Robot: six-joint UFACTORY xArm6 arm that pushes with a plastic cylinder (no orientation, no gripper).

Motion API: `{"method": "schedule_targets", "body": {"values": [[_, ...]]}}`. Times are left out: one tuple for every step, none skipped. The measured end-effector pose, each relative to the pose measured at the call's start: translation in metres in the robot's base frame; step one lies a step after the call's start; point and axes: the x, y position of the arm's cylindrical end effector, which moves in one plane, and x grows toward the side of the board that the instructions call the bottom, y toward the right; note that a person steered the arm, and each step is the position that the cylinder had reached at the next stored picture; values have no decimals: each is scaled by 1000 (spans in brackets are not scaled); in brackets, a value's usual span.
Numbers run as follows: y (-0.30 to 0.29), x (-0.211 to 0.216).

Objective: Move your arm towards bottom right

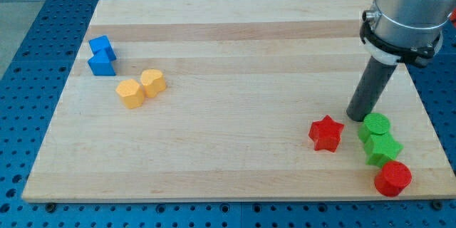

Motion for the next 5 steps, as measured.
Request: {"method": "schedule_targets", "body": {"values": [[1,2],[10,-7],[57,12],[70,18],[91,54]]}}
